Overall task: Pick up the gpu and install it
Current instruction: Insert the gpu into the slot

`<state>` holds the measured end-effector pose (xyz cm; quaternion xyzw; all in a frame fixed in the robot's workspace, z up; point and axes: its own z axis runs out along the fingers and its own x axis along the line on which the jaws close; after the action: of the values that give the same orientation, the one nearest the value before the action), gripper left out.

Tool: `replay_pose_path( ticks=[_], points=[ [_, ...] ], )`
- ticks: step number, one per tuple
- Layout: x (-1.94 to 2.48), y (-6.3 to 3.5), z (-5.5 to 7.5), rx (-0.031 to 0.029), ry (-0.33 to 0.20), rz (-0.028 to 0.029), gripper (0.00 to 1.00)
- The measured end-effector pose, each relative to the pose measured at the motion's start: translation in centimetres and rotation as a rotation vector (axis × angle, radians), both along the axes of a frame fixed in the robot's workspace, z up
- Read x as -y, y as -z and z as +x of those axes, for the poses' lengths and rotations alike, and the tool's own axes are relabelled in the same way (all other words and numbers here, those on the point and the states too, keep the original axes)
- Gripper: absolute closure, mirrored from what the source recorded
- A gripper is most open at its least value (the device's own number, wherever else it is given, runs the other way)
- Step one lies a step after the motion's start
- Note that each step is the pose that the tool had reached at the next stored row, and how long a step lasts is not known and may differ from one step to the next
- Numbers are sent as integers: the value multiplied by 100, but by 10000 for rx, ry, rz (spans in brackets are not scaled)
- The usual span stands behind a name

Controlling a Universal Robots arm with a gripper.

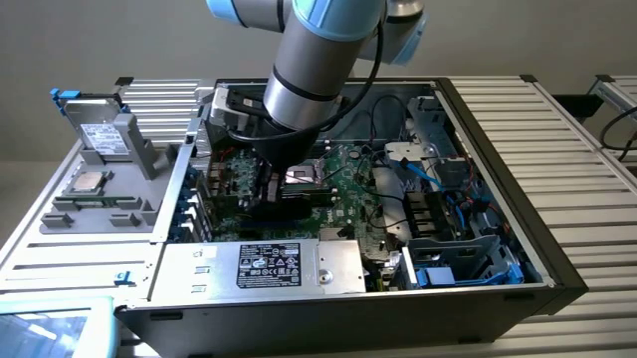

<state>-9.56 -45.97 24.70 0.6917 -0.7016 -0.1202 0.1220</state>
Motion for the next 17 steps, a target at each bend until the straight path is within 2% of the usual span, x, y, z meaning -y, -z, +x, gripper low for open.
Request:
replay_pose_path(
  ticks=[5,8,13,17],
  points=[
    [1,0,7,-2,3,9,72],
    [3,0,37,-4,4,56,72],
    [3,0,37,-5,8,58,72],
    [-5,-1,17,-39,32,67,72]
  ],
)
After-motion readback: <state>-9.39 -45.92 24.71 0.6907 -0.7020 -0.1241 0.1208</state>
